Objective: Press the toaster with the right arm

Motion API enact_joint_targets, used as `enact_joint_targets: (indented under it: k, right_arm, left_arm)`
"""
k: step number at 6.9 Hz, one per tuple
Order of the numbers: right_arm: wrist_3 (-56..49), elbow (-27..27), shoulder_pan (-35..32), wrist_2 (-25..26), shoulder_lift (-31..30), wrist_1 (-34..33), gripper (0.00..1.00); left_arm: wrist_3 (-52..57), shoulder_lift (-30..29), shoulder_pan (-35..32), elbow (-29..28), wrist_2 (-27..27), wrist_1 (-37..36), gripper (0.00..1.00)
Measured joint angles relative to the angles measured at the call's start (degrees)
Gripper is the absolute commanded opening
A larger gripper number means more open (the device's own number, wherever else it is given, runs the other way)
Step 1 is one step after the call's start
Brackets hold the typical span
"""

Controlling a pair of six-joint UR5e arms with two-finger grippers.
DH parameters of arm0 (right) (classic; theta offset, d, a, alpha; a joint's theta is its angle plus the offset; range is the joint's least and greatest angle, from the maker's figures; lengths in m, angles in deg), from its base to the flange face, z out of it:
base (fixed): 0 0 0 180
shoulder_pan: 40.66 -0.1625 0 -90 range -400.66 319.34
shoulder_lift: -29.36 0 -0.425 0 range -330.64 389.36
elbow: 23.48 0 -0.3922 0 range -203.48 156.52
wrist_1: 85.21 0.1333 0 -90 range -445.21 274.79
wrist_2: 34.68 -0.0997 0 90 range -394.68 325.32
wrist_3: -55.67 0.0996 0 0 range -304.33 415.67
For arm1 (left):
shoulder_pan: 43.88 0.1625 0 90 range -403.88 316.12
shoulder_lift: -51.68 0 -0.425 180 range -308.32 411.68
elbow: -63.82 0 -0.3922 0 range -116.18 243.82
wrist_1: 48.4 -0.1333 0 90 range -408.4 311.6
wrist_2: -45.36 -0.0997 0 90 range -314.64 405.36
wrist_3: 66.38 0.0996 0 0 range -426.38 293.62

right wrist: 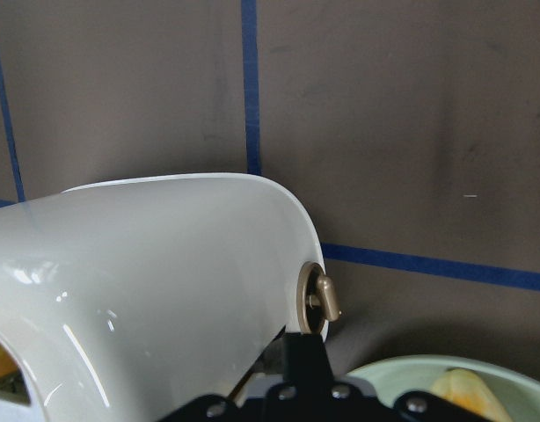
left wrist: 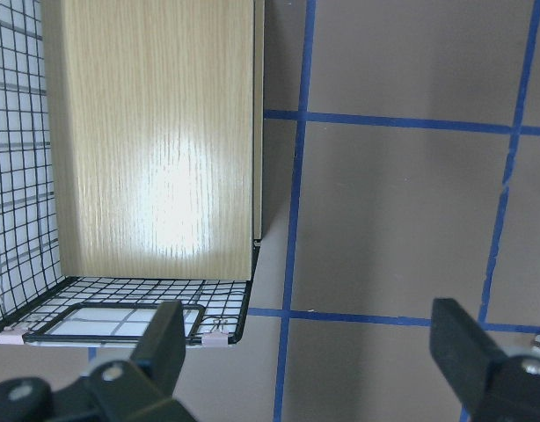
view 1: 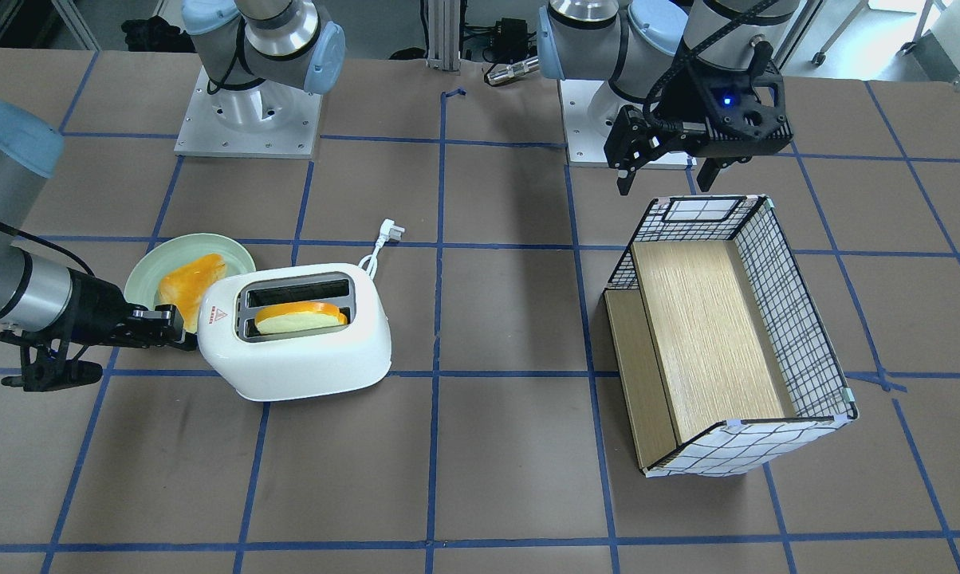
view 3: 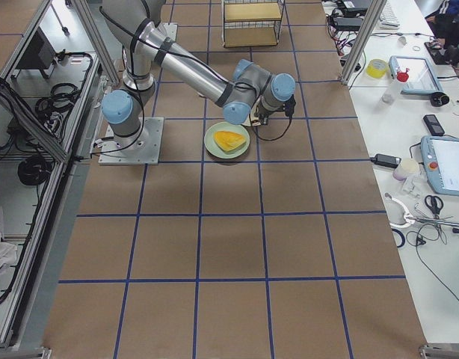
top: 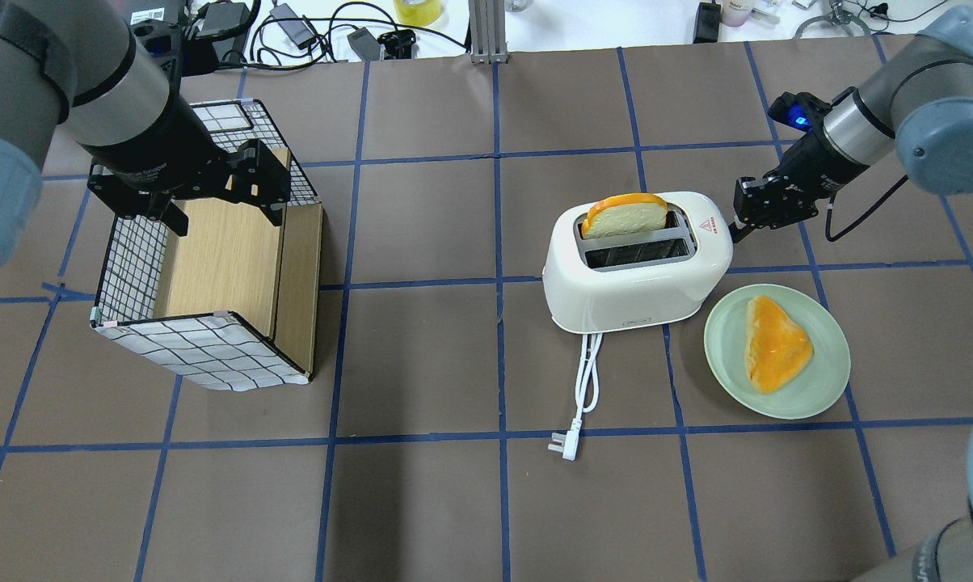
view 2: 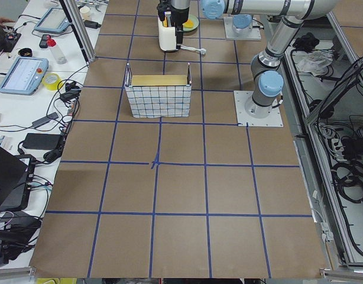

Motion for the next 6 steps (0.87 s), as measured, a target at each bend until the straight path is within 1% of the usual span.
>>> enact_joint_targets:
  k: [4,6]
  right_arm:
    - [0.1,0.0,0.1,0.1,0.0,0.0,0.0]
    - [0.4,-0.5,0.2,1.4,-1.1,0.1,0.0]
  left_arm:
    - [0.0,0.0,0.0,0.0,0.0,0.0,1.0]
    - [0.0,0.0,0.0,0.0,0.0,0.0,1.0]
